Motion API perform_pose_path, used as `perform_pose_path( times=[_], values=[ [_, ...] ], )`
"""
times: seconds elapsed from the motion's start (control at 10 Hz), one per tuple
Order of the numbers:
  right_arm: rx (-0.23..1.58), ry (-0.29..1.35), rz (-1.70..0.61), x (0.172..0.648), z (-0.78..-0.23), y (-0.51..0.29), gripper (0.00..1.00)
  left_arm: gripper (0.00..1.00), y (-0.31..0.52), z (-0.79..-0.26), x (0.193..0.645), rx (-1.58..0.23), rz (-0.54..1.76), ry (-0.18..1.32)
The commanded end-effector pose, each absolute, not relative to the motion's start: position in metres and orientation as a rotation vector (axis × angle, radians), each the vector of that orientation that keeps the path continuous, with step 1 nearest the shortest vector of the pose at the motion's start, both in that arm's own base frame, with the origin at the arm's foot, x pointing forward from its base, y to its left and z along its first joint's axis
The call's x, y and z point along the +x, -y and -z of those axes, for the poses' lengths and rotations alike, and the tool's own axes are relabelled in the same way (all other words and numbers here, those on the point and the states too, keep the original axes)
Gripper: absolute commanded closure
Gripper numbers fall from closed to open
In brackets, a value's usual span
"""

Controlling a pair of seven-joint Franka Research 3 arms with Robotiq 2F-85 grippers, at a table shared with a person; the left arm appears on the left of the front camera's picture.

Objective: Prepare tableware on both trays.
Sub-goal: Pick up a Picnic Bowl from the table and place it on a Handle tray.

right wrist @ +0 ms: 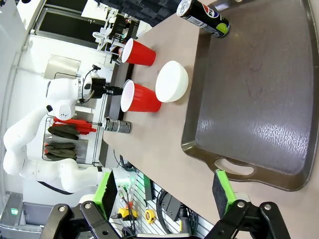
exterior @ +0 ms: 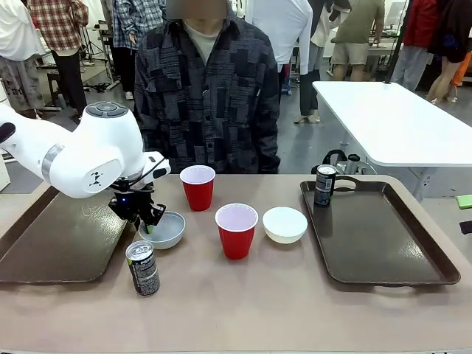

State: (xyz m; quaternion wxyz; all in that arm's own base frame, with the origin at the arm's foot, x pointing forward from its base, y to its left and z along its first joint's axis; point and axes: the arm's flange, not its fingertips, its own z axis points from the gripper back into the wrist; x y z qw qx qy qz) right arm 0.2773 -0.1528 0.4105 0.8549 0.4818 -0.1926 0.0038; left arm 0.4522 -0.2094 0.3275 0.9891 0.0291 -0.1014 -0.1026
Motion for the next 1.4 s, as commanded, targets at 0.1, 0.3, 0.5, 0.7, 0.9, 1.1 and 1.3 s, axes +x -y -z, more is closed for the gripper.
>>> perform_pose_path(
  times=[0.1,0.3,0.5,0.7,0.9,1.1,1.3],
  values=[
    [1.031,0.413,-0.014,0.279,-0.409,0.153,0.0,1.0,0.217,-0.334,0.452,0.067,0.126,0.186],
    [1.031,0.413,-0.014,0.279,-0.409,0.153,0.0,1.0,0.214,-0.338,0.451,0.071,0.105,0.174],
    [1.031,0.413,-0.014,0.279,-0.409,0.153,0.0,1.0,0.21,-0.345,0.445,0.066,0.089,0.174],
    [1.031,0.413,-0.014,0.279,-0.409,0.153,0.0,1.0,0.207,-0.365,0.429,0.021,0.057,0.156],
    [1.031,0.413,-0.014,0.279,-0.409,0.153,0.0,1.0,0.202,-0.396,0.406,-0.046,0.058,0.177],
    [1.031,0.413,-0.014,0.279,-0.409,0.153,0.0,1.0,0.192,-0.424,0.394,-0.075,0.041,0.222],
    [1.031,0.413,-0.014,0.279,-0.409,0.153,0.0,1.0,0.17,-0.438,0.395,-0.084,0.051,0.233]
  ],
)
